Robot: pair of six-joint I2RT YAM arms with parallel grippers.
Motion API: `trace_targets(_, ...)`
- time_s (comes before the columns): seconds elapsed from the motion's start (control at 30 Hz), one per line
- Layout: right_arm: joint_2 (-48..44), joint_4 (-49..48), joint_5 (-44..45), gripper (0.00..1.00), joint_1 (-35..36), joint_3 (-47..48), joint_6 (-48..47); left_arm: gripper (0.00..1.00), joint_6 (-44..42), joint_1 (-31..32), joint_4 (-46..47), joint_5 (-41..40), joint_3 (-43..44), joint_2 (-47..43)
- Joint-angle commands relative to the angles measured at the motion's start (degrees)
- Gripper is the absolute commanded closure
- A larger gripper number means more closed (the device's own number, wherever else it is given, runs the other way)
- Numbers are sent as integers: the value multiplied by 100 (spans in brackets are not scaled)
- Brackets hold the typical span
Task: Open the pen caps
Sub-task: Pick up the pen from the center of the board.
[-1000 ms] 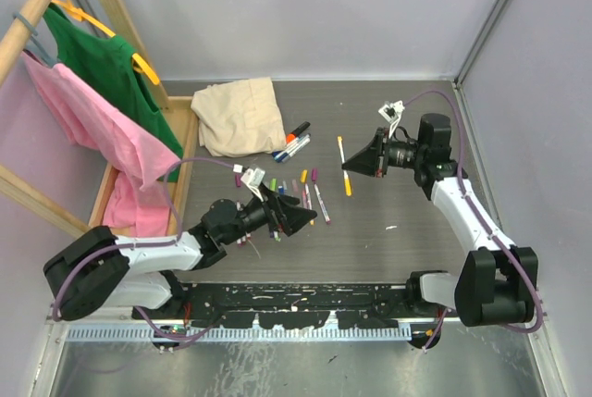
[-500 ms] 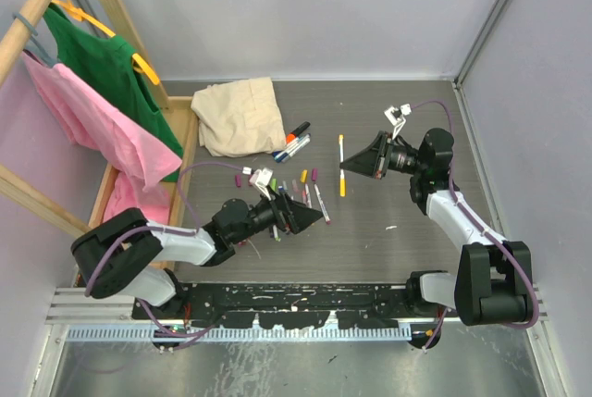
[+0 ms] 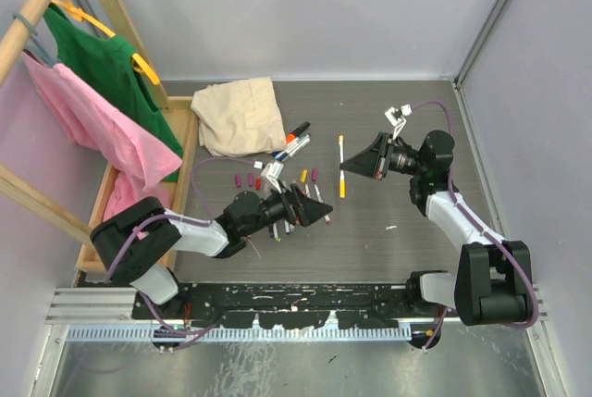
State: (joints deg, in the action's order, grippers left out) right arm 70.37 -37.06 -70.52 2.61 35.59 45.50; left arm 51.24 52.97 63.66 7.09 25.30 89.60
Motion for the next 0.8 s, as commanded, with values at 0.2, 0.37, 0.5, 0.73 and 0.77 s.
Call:
trace_targets(0.2, -43, -374, -41, 99, -15, -21, 58, 9, 313, -141, 374, 681, 878, 584)
trace_targets(0.37, -2, -372, -50, 99, -15, -26, 31, 10, 331, -143, 696, 841, 810, 521)
trace_targets(0.5, -11, -336, -31, 99, -7, -35, -24, 12, 347, -142, 731, 819, 843, 456)
trace_targets(0.73, -36, 4, 45, 99, -6, -1, -306, 29, 513, -133, 239, 694, 1197, 470)
trace_targets(0.77, -30, 79, 55, 99, -11, 11, -364, 31, 542, -134, 173, 637, 1223, 469)
